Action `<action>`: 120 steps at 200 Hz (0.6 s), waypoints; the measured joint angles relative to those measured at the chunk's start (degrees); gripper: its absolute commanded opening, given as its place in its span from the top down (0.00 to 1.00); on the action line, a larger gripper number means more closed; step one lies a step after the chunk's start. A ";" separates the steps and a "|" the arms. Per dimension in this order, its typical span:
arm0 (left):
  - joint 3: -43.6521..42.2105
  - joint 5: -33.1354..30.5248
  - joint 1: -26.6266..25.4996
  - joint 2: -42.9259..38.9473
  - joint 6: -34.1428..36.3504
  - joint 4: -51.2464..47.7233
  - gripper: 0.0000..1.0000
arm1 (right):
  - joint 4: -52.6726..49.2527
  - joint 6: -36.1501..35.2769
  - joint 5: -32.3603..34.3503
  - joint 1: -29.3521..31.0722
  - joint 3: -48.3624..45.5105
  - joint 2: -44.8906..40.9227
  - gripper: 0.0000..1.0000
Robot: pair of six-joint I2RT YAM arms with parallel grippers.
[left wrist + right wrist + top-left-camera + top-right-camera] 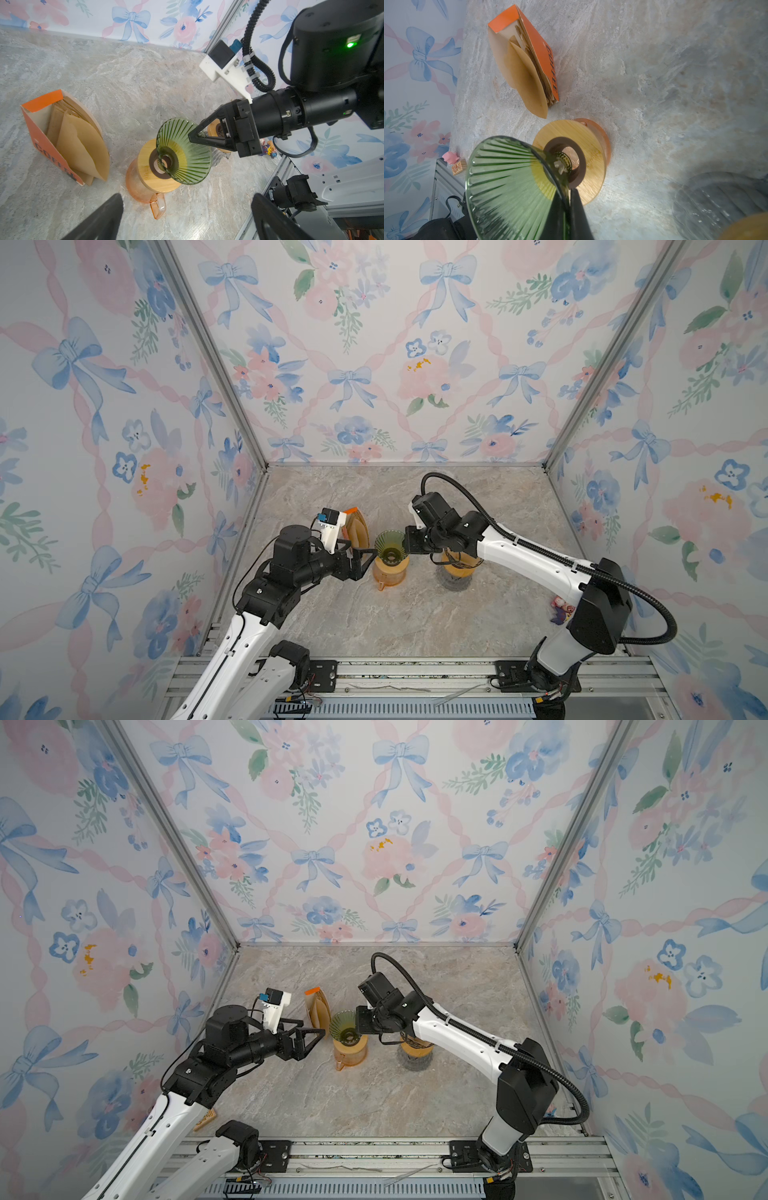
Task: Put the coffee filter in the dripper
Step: 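Carry the green dripper with the right gripper onto the wooden ring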
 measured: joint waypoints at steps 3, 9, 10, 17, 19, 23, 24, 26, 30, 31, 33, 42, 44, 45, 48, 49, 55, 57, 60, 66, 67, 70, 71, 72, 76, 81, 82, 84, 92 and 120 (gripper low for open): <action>0.00 0.00 0.00 0.07 -0.02 0.00 0.02 | 0.02 0.00 0.00 0.00 -0.11 0.00 0.95; 0.00 0.00 0.00 0.24 -0.15 0.02 0.02 | 0.00 0.00 0.00 0.00 -0.28 0.00 0.95; 0.00 0.00 0.00 0.26 -0.15 0.02 0.02 | 0.00 0.00 0.00 0.00 -0.33 0.00 0.95; 0.00 0.00 0.00 0.37 -0.15 0.02 0.02 | 0.00 0.00 0.00 0.00 -0.39 0.17 0.95; 0.00 0.00 0.00 0.39 -0.15 0.00 0.02 | 0.04 0.00 0.00 0.00 -0.39 0.24 0.95; 0.00 0.00 0.00 0.42 -0.17 0.00 0.02 | 0.20 0.00 -0.07 0.00 -0.39 0.39 0.95; 0.00 0.00 0.00 0.42 -0.15 0.00 0.02 | 0.26 0.00 -0.07 0.00 -0.39 0.46 0.95; 0.00 0.00 0.00 0.44 -0.17 0.00 0.02 | 0.37 0.00 -0.09 0.00 -0.39 0.59 0.95; 0.00 0.00 0.00 0.46 -0.17 0.00 0.02 | 0.52 0.02 -0.20 0.00 -0.39 0.79 0.95; 0.00 0.00 0.00 0.46 -0.17 0.02 0.02 | 0.59 0.00 -0.22 0.00 -0.39 0.87 0.95; 0.00 0.00 0.00 0.46 -0.17 0.02 0.02 | 0.63 0.00 -0.22 0.00 -0.39 0.94 0.95; 0.00 0.00 0.00 0.46 -0.17 0.02 0.02 | 0.96 0.02 -0.44 0.00 -0.39 1.55 0.95; 0.00 0.00 0.00 0.46 -0.17 0.02 0.02 | 1.03 0.02 -0.46 0.00 -0.39 1.64 0.95; 0.00 0.00 0.00 0.46 -0.17 0.02 0.02 | 1.05 0.02 -0.48 0.00 -0.39 1.68 0.95; 0.00 0.00 0.00 0.46 -0.17 0.02 0.02 | 1.14 0.02 -0.55 0.00 -0.42 1.86 0.95; 0.00 0.00 0.00 0.46 -0.17 0.00 0.02 | 1.18 0.02 -0.61 0.00 -0.42 1.95 0.95; 0.00 0.00 0.00 0.46 -0.17 0.02 0.02 | 1.40 0.02 -0.76 0.00 -0.42 2.29 0.95; 0.00 0.00 0.00 0.44 -0.17 0.02 0.02 | 1.46 0.02 -0.79 0.00 -0.42 2.34 0.95; 0.00 0.00 0.00 0.44 -0.17 0.02 0.02 | 1.57 0.02 -0.87 0.00 -0.42 2.54 0.95; 0.00 0.00 0.00 0.44 -0.17 0.02 0.02 | 1.77 0.04 -0.96 0.00 -0.42 2.75 0.95; 0.00 0.00 0.00 0.44 -0.17 0.02 0.02 | 1.79 0.04 -1.01 0.00 -0.42 2.78 0.95; 0.00 0.00 0.00 0.44 -0.17 0.02 0.02 | 1.92 0.02 -1.09 0.00 -0.42 2.93 0.95; 0.00 0.00 0.00 0.44 -0.17 0.02 0.02 | 1.92 0.02 -1.09 0.00 -0.42 2.93 0.95; 0.00 0.00 0.00 0.44 -0.17 0.02 0.02 | 1.95 0.02 -1.11 0.00 -0.42 2.95 0.95; 0.00 0.00 0.00 0.44 -0.17 0.02 0.02 | 2.14 0.02 -1.29 0.00 -0.42 3.06 0.95; 0.00 0.00 0.00 0.44 -0.20 0.02 0.02 | 2.38 0.02 -1.33 0.00 -0.42 3.13 0.95; 0.00 0.00 0.00 0.44 -0.20 0.02 0.02 | 2.43 0.04 -1.36 0.00 -0.42 3.15 0.95; 0.00 0.00 0.00 0.44 -0.17 0.02 0.02 | 2.47 0.04 -1.36 0.00 -0.42 3.17 0.95; 0.00 0.00 0.00 0.44 -0.20 0.02 0.02 | 2.64 0.04 -1.51 0.00 -0.42 3.26 0.95; 0.00 -0.02 0.00 0.44 -0.20 0.02 0.02 | 3.02 0.02 -1.53 0.00 -0.42 3.43 0.94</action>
